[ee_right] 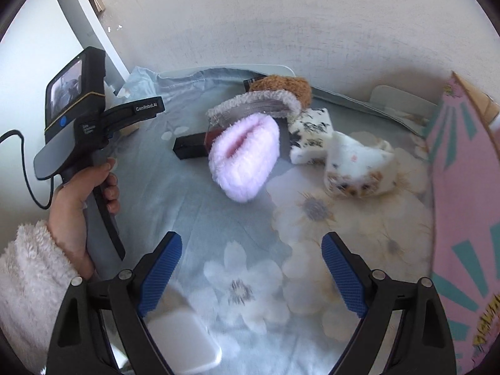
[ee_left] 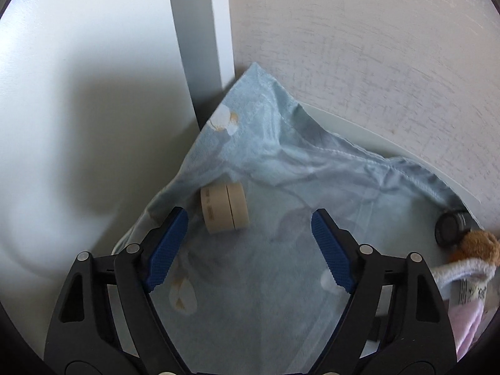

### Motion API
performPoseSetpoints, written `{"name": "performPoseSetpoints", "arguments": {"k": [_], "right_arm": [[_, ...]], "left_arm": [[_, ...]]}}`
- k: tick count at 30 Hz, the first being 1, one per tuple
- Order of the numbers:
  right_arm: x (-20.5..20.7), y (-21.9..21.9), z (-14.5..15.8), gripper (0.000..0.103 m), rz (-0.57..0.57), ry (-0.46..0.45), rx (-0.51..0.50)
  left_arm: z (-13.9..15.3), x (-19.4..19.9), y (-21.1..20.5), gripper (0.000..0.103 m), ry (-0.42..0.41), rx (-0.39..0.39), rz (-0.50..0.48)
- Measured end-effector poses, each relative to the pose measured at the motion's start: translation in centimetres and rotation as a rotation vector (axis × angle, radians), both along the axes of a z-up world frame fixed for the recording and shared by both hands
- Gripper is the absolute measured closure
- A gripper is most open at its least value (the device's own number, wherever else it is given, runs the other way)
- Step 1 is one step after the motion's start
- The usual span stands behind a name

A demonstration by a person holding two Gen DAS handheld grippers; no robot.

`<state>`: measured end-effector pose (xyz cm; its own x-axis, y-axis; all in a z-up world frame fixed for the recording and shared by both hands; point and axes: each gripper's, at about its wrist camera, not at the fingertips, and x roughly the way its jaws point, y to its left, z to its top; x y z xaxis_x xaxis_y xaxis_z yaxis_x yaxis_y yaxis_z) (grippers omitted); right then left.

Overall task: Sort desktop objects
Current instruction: 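Grasp the beige tape roll with left tool while right tool grasps pink slipper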

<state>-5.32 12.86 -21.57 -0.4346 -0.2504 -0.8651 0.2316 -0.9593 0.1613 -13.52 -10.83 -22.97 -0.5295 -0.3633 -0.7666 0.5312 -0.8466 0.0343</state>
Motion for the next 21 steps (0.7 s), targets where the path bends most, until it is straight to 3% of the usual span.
{"name": "performPoseSetpoints", "arguments": {"k": [7,10,11,13,15,21], "right_arm": [[-3.5,-1.7,-1.0,0.038,-0.062,0.007,-0.027],[-4.7,-2.2,-1.3,0.051,-0.08,0.003,-0.031],[-4.9,-2.3,-1.4,0.056,-0.082,0.0,-0.031],[-5.2,-2.5,-1.6,0.069,-0.084,-0.007,-0.022],[-5.2,-2.5,-1.6,0.073,-0.086,-0.003,-0.015],[-4.8,-2.6,-1.1,0.077,-0.085,0.016,0.006]], "left_arm": [[-0.6,-0.8,-0.2,0.027,-0.019,0.017,0.009],[-1.1,-0.8,-0.4,0.044,-0.026,0.044,0.022],[-1.3,-0.7,-0.6,0.055,-0.031,0.053,0.035],[-1.4,-0.5,-0.9,0.063,-0.025,0.07,0.048],[-1.4,-0.2,-1.1,0.076,-0.019,0.066,0.064],[-1.2,0.5,-0.9,0.078,-0.006,0.08,0.045]]}}
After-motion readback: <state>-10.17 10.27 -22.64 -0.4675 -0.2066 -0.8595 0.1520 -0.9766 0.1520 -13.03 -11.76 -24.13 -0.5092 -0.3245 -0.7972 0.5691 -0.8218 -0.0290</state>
